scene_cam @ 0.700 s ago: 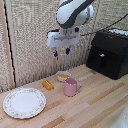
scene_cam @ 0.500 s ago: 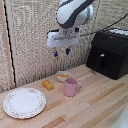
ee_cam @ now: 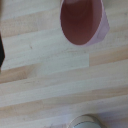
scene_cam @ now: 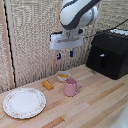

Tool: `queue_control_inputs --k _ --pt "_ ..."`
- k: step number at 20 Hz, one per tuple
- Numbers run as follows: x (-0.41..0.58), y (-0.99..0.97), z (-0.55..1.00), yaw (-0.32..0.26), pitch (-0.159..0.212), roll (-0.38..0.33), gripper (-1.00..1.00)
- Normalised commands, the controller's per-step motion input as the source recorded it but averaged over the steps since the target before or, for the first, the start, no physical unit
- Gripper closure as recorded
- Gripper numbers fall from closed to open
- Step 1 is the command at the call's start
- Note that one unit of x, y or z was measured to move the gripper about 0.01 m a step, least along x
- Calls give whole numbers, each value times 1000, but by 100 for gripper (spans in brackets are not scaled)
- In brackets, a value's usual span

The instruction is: Please focus on the pink mug and carefully direct your gripper towards it. Gently take hold of the pink mug using your grasping instrument. Exercise caution as you elevate the pink mug off the tabletop. Shift the pink mug so it is above the white platter. With precision, slowly place the pink mug onto the white platter.

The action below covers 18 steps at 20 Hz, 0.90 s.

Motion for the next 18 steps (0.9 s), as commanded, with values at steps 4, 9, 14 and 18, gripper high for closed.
queue_control_inputs --k 4,9,14,18 --pt "-232 -401 -249 8 0 0 -100" --pt "-109 -438 -306 24 0 5 -100" --pt "0 -440 -342 50 0 6 -100" --pt "-16 -430 -397 61 3 2 -100"
